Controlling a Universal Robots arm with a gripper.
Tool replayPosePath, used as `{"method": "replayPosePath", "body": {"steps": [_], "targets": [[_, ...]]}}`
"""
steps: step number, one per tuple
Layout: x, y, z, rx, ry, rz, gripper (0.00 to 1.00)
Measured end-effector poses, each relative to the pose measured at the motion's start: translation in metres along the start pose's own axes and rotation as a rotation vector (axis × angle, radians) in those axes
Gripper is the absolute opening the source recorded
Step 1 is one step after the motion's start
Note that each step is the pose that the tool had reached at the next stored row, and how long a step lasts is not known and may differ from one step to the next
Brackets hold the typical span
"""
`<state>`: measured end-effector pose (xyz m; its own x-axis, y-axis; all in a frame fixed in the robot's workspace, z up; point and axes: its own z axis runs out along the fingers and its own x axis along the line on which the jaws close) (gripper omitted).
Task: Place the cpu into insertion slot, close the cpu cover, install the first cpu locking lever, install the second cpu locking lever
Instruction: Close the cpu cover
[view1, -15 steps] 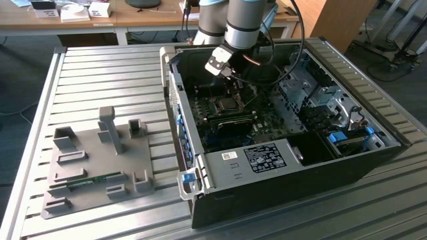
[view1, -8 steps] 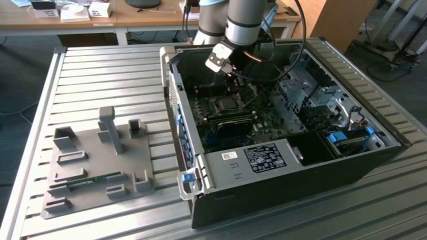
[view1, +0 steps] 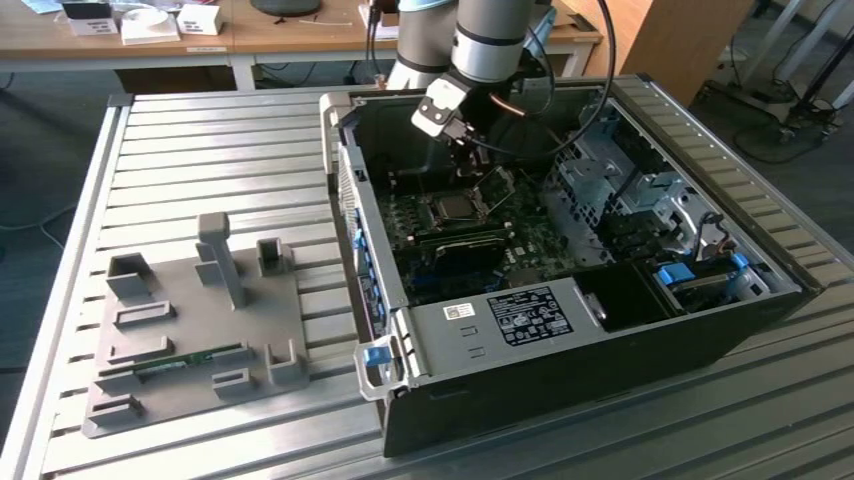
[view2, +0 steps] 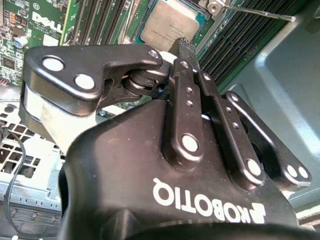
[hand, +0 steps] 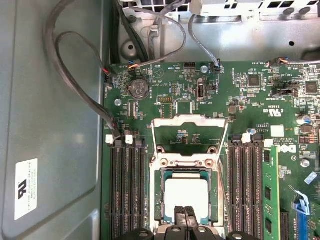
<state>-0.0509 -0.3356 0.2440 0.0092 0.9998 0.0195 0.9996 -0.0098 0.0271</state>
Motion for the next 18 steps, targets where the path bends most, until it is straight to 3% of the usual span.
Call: {"method": "replayPosePath", "body": {"steps": [12, 18], "targets": [[0.0000, 0.0000, -0.0010, 0.0001, -0.0001, 0.000, 0.11], [0.0002, 0.0002, -0.0091, 0.0001, -0.0001, 0.000, 0.11]]}}
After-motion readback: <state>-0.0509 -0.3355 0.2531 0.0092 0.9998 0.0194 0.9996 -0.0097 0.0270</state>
